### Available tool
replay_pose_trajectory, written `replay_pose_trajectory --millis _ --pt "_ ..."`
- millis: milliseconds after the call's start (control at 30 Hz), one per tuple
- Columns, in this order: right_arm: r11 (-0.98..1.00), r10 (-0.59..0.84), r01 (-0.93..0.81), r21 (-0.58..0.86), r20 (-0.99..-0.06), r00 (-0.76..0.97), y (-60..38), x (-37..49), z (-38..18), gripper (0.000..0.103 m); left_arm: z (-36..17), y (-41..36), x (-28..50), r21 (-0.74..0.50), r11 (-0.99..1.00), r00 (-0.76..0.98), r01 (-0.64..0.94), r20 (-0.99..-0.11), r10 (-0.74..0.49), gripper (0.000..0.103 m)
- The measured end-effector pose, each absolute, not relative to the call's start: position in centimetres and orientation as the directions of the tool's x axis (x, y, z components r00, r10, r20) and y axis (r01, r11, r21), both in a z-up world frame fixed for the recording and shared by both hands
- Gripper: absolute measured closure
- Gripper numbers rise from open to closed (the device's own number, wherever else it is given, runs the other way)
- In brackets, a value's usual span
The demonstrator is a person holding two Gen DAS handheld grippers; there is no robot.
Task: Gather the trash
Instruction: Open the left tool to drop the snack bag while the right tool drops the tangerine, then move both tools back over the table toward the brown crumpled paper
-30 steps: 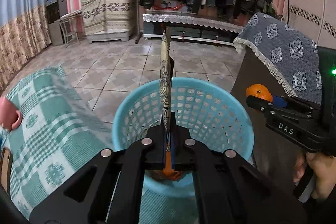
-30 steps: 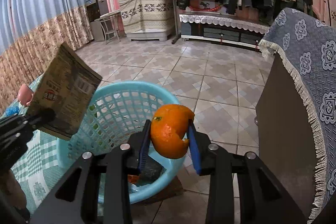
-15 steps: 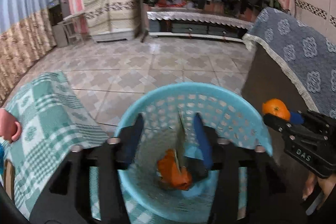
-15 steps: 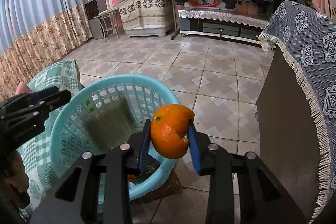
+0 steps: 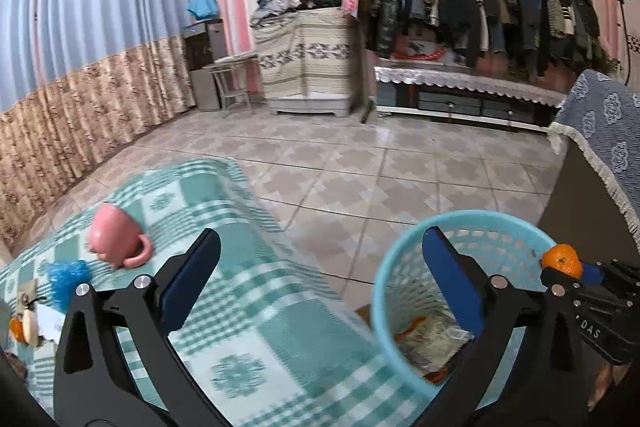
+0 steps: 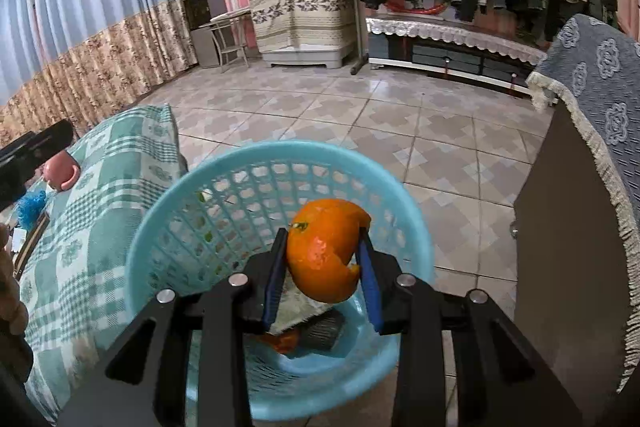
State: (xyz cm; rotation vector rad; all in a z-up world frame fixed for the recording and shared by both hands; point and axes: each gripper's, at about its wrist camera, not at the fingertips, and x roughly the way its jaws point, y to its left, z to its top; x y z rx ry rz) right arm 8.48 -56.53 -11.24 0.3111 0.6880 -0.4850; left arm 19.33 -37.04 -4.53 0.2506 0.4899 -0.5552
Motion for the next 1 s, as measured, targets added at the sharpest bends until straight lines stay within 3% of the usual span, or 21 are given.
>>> replay_pose_trajectory --millis 333,467,533,600,667,800,1000 --pt "0.839 -0.362 0.537 0.082 -0.653 0.665 -54.8 11.2 -12.4 0.064 -4.2 -32.3 19.1 0.081 0.863 0.773 0.499 -0.493 -0.4 0.005" --pt "0.835 -0.379 0.544 0.084 -0.629 0.679 -54.5 11.0 -12.2 0.038 -4.1 -30.2 18.9 0.071 0.872 0.781 0.484 -0.485 -0.394 0.005" --pt "0.831 -0.398 0.552 0.07 -0.617 0.678 -54.2 11.0 -11.8 0.033 -4.0 -29.4 18.7 0.065 0.875 0.782 0.479 -0.484 -0.392 0.005" --pt "0.824 -0.416 0.563 0.067 -0.603 0.681 -54.1 10.7 -11.2 0.021 -3.8 -28.5 18.5 0.058 0.879 0.784 0.474 -0.481 -0.392 0.005" --pt "0.816 -0.436 0.575 0.064 -0.584 0.684 -53.9 10.4 -10.6 0.015 -3.5 -27.6 18.3 0.057 0.883 0.792 0.467 -0.471 -0.389 0.005" --pt "0.814 -0.452 0.578 0.056 -0.564 0.691 -53.1 10.3 -9.7 0.007 -2.7 -25.8 18.0 0.053 0.892 0.809 0.449 -0.448 -0.38 0.005" --pt "0.831 -0.439 0.554 0.052 -0.552 0.709 -50.2 10.9 -8.9 0.005 -2.5 -22.4 17.1 0.061 0.906 0.833 0.419 -0.424 -0.356 0.005"
